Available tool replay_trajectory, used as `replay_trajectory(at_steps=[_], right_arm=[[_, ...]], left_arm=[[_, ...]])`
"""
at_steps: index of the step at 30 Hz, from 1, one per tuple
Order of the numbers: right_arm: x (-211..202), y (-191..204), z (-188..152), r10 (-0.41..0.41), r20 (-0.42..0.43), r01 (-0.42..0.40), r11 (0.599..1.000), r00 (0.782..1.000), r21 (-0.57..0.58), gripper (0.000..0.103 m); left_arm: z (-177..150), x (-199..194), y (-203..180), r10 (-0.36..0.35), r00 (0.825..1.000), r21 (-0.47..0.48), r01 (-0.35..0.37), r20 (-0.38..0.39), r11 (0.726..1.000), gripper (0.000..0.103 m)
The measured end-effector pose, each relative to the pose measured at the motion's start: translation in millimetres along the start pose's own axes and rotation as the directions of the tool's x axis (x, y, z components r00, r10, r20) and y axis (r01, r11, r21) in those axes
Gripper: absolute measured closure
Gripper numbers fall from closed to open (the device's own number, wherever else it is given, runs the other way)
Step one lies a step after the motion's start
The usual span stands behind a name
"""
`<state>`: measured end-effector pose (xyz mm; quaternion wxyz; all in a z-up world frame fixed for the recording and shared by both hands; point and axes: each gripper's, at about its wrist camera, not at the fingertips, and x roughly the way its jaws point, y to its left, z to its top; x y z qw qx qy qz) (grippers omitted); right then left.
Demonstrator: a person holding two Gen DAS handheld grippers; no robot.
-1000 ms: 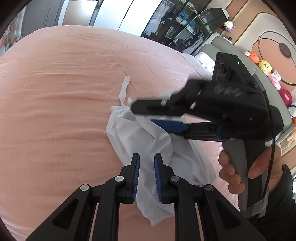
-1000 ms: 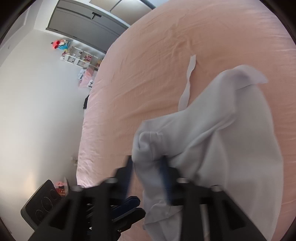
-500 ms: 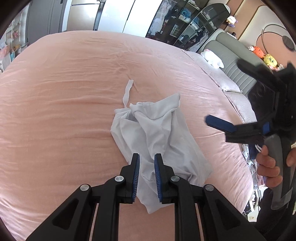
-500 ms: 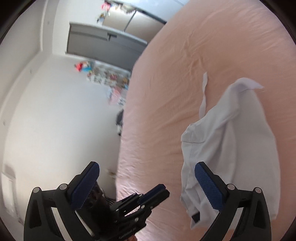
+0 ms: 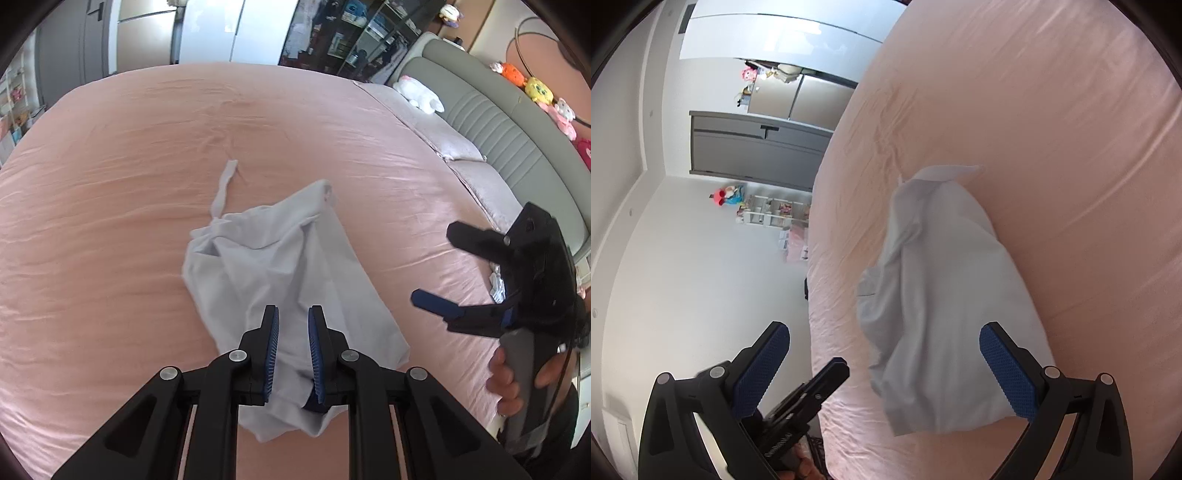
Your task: Fold clothes
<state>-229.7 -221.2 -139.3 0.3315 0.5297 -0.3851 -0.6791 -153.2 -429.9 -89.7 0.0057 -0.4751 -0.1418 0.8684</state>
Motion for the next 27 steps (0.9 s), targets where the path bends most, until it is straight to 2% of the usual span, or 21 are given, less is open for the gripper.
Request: replay_trajectory(at_steps=[4,6,8,10,11,12,15,20,22,26,27], right_arm=[[1.5,-13.5,-7.0,0.001,0.046,0.0,1.0,0.999,-0.01,0.004],[0.8,-13.5,-6.1,-0.016,0.058,0.018,0.999,0.998,-0.032,0.031],[-1.9,-11.2,-6.1,-0.091,0.07,0.097,0.992,0.993,-0.083,0.042],[-4.3,-7.8,-5.1,-0.208,0.074,0.218,0.964,0.975,-0.155,0.046],[-4.5,-6.8,-4.2,-0.231,0.074,0.241,0.954,0.97,-0.177,0.053],[-4.4,-6.2,-3.1,-0.243,0.073,0.252,0.948,0.967,-0.194,0.065],[0.3,-11.0,1.1,-0.255,0.058,0.261,0.942,0.965,-0.209,0.083],[23.2,-26.3,-1.1,-0.287,-0.012,0.28,0.941,0.958,-0.188,0.086],[26.2,-19.2,-5.7,-0.302,-0.007,0.292,0.927,0.953,-0.235,0.086],[23.6,-20.2,-9.6,-0.307,-0.024,0.291,0.922,0.951,-0.256,0.086],[23.1,-23.8,-9.6,-0.302,-0.033,0.285,0.926,0.953,-0.247,0.086]], left_arm=[[11.1,21.3,-8.9,0.027,0.999,0.036,-0.026,-0.028,0.999,0.089],[13.5,26.9,-11.9,0.02,0.999,0.038,-0.019,-0.032,0.999,0.089],[15.7,31.1,-14.1,0.017,0.999,0.035,-0.015,-0.035,0.999,0.088],[18.0,34.3,-14.8,0.022,0.999,0.028,-0.021,-0.032,0.999,0.089],[18.9,35.4,-15.7,0.021,0.999,0.027,-0.02,-0.029,0.999,0.089],[19.4,36.2,-17.0,0.019,0.999,0.031,-0.018,-0.027,0.999,0.088],[21.5,42.4,-22.4,0.031,0.999,0.051,-0.03,-0.026,0.998,0.089],[23.4,52.6,-38.3,0.016,0.998,0.095,-0.011,-0.056,0.995,0.089],[24.1,59.9,-44.1,0.015,0.997,0.11,-0.006,-0.078,0.994,0.089],[22.2,74.9,-46.6,-0.01,0.993,0.107,0.023,-0.122,0.994,0.089],[21.2,79.2,-45.0,0.01,0.991,0.111,0.005,-0.132,0.994,0.088]])
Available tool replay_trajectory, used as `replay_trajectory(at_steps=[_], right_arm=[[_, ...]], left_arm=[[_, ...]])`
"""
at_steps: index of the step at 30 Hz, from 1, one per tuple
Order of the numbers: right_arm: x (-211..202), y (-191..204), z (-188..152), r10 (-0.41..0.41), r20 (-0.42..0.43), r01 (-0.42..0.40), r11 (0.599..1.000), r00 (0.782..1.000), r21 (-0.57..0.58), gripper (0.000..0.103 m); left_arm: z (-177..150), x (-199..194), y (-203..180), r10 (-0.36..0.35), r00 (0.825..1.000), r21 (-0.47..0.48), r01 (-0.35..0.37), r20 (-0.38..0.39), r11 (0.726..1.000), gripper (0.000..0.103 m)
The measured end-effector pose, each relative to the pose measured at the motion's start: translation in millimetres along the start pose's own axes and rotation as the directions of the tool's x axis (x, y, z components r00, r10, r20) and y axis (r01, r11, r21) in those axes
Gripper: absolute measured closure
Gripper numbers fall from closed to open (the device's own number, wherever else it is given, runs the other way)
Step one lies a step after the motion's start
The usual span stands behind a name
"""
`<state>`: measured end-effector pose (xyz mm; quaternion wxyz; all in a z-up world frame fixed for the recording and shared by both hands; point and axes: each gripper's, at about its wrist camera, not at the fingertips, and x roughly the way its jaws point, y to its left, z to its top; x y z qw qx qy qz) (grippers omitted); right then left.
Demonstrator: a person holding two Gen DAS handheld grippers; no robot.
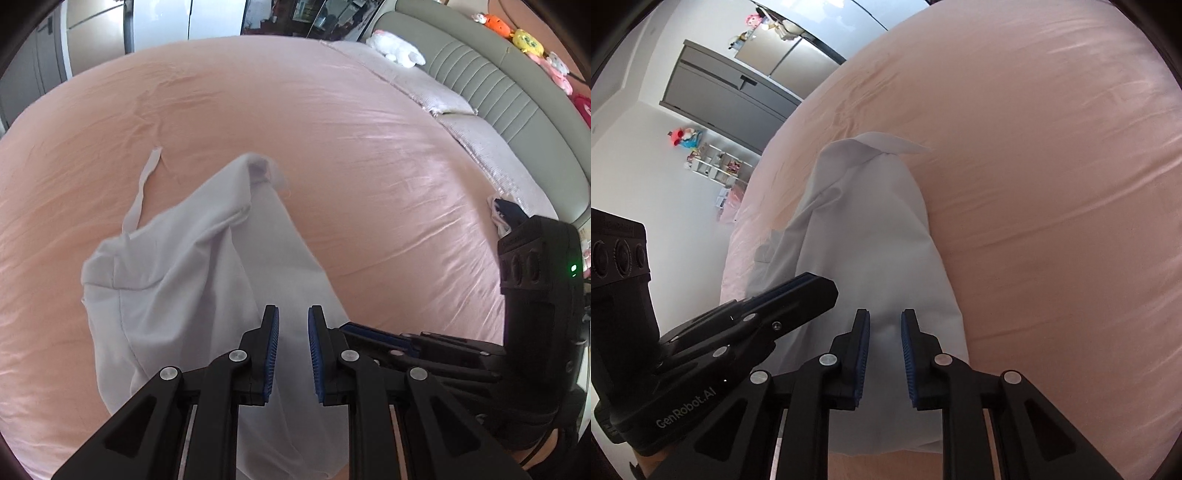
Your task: Fold clothes
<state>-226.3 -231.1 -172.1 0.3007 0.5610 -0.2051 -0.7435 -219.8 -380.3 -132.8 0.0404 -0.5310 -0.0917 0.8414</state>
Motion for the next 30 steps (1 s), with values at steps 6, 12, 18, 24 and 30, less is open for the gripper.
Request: replay_trajectory(at_steps=[6,12,18,24,30], right_arm=[[2.8,1.1,-11.5,-0.031,-0.04,0.029,0.999,0.999,-0.037,0.086],[4.5,3.3,-16.8,-0.05,-0.053,0.046,0.997,0.997,-0.068,0.086],[5.4,4.8,-14.4,-0.068,-0.053,0.064,0.995,0.996,-0.074,0.085],[3.0,9.9,-14.0,-0.084,-0.07,0.076,0.991,0.994,-0.115,0.085],[11.1,20.0,-14.5,-0.073,-0.086,0.063,0.991,0.994,-0.117,0.085]], left_arm=[[-9.6,8.9,14.0,0.26,0.965,0.106,-0.255,-0.035,0.961,0.088],[-11.6,-7.4,46.5,0.335,0.942,0.098,-0.331,-0.026,0.939,0.087],[-15.6,-22.5,88.9,0.284,0.958,-0.02,-0.285,-0.03,0.958,0.087],[-16.8,-5.4,92.6,0.339,0.938,0.042,-0.337,-0.071,0.941,0.087],[-4.9,-13.6,119.1,0.369,0.927,-0.014,-0.371,-0.063,0.929,0.084]])
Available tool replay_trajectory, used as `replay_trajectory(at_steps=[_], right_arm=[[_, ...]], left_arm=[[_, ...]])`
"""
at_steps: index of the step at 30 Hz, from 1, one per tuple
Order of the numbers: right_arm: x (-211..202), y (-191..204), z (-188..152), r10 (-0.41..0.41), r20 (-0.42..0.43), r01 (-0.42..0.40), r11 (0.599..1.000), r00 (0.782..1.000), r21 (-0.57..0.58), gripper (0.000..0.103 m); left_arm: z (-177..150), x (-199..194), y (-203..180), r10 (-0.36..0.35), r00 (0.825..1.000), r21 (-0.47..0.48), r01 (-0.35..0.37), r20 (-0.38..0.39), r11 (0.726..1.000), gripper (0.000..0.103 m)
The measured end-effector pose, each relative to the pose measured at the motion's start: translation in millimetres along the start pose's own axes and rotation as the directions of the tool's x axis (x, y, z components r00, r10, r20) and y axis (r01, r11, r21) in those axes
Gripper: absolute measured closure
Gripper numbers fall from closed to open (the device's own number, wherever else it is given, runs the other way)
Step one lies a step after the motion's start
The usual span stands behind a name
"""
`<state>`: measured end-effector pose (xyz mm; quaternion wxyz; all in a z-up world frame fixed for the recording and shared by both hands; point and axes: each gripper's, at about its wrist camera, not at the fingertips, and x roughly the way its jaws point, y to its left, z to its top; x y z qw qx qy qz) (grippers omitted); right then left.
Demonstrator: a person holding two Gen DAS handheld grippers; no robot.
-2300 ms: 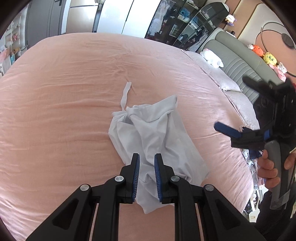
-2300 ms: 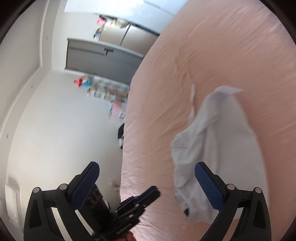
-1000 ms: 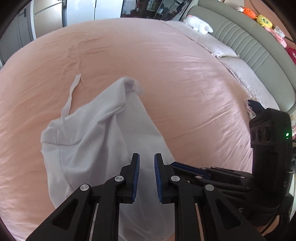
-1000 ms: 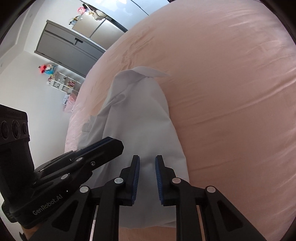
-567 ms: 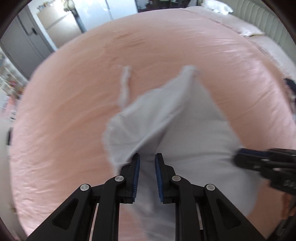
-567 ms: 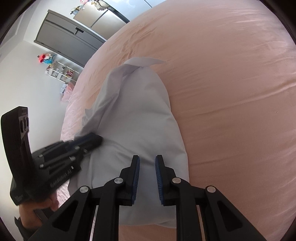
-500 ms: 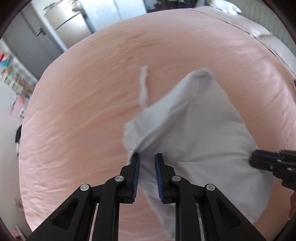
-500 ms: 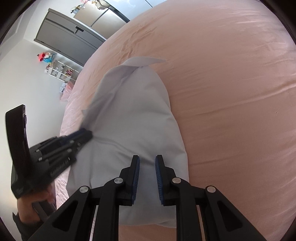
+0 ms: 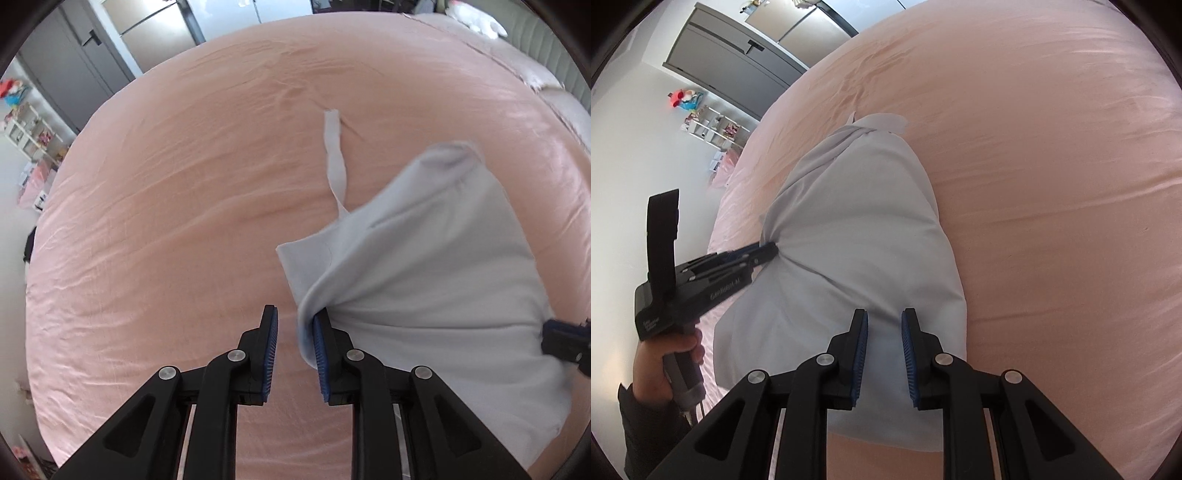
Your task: Fold clothes
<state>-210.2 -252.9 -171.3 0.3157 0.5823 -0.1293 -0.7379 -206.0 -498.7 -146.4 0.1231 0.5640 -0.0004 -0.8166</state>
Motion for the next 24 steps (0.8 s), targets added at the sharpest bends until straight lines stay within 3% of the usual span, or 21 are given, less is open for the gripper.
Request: replay_trajectory(at_steps=[6,9,14,17,20,24], right_arm=[[-0.5,-1.2,-2.7,0.016,0.0,-0.016,1.0,1.0,0.02,0.078],[-3.1,-3.4,-4.8,0.023,0.006,-0.023,0.999,1.0,0.024,0.069],[-9.1,-9.9,-8.5,0.031,0.016,-0.032,0.998,0.999,0.046,0.069],[-12.2,-14.9,-10.1,0.036,0.016,-0.037,0.998,0.999,0.06,0.068],[-15.1,-16.2,-12.6,0.029,0.014,-0.029,0.998,0.999,0.052,0.068],[-8.1,-2.6,-5.0,0.038,0.008,-0.038,0.999,0.999,0.035,0.056]], left_arm=[[-5.3,-43.5,-19.2,0.021,0.999,0.029,-0.022,0.047,0.999,0.084],[-14.5,-71.4,-31.3,-0.021,0.996,0.021,0.019,0.092,1.0,0.084],[-29.5,-100.6,-48.5,-0.099,0.985,-0.015,0.102,0.141,0.995,0.084],[-35.4,-102.3,-61.0,-0.141,0.98,-0.007,0.143,0.143,0.99,0.084],[-43.0,-93.2,-74.5,-0.113,0.987,0.012,0.112,0.111,0.994,0.084],[-60.8,-74.6,-81.6,-0.071,0.996,0.029,0.069,0.06,0.997,0.084]])
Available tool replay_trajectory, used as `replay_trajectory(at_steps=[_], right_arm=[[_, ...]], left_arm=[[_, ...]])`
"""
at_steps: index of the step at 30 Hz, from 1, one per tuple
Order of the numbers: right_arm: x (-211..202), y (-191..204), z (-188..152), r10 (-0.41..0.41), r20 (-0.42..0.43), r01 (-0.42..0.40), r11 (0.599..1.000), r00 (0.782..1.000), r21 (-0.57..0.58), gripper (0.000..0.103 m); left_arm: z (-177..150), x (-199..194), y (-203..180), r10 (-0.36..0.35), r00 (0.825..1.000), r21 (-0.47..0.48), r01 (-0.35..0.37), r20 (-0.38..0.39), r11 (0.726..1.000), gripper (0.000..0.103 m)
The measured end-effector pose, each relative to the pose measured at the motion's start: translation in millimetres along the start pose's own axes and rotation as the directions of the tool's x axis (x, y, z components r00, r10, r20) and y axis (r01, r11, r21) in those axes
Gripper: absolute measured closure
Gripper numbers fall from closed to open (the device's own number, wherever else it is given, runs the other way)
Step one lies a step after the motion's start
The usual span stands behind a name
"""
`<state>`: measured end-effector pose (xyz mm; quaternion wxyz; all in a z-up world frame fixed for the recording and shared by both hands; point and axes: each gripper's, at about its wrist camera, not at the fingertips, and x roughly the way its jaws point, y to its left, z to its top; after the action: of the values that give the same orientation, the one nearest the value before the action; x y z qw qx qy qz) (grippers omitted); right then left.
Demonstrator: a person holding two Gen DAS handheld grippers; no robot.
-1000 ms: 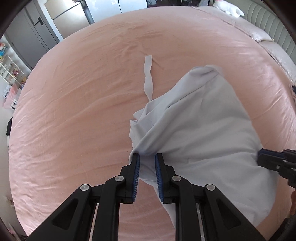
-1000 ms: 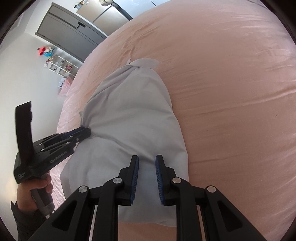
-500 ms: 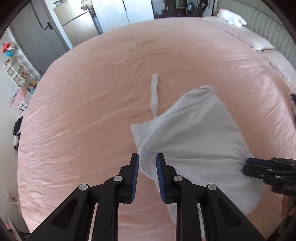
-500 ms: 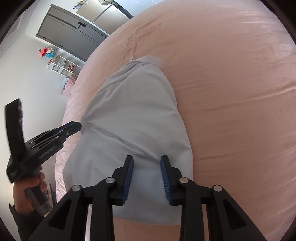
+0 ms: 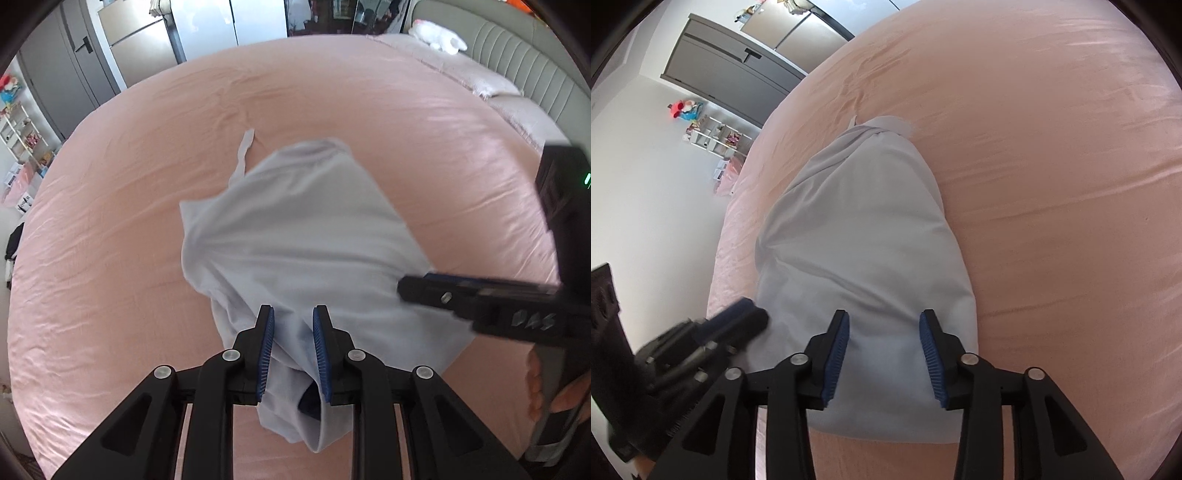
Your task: Fold clothes
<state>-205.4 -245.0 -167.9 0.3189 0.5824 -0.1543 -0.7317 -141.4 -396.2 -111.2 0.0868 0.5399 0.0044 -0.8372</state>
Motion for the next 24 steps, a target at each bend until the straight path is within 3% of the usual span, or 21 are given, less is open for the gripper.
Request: replay_trajectory(at_steps=[3,10,13,15,16,18,21,24], right_arm=[[0.2,0.6,-0.1,0.01,-0.006,-0.01,1.0,1.0,-0.008,0.054],[-2.3,-7.5,5.7,0.044,-0.005,-0.044,0.998,0.999,0.039,0.054],[-10.6,-18.3,8.4,0.032,0.016,-0.033,0.997,0.999,0.076,0.044],[-16.2,-28.3,11.7,0.028,0.031,-0.032,0.993,0.999,0.114,0.032],[-19.0,-33.7,14.0,0.029,0.042,-0.034,0.99,0.999,0.137,0.031],[-23.3,-48.0,16.3,0.059,0.068,-0.071,0.977,0.996,0.199,0.028],[-22.4,-65.9,17.6,0.128,0.088,-0.147,0.948,0.988,0.282,0.028],[-12.5,-75.7,18.1,0.193,0.084,-0.21,0.919,0.978,0.335,0.028]], left_arm=[[-16.2,6.2,2.3,0.037,0.999,0.007,-0.037,-0.016,0.999,0.083],[-41.9,0.0,28.6,-0.076,0.997,-0.165,0.076,0.004,0.983,0.082],[-49.8,-1.5,35.9,-0.091,0.996,-0.216,0.09,0.007,0.972,0.076],[-53.1,-4.3,40.6,-0.078,0.997,-0.248,0.078,0.007,0.966,0.061],[-54.5,-6.1,43.1,-0.069,0.998,-0.265,0.068,0.007,0.962,0.054],[-57.7,-10.2,50.6,-0.054,0.998,-0.291,0.057,0.017,0.955,0.026],[-62.1,-13.9,63.6,-0.099,0.994,-0.34,0.107,0.039,0.934,0.02],[-66.4,-11.3,77.7,-0.196,0.978,-0.412,0.205,0.065,0.888,0.02]])
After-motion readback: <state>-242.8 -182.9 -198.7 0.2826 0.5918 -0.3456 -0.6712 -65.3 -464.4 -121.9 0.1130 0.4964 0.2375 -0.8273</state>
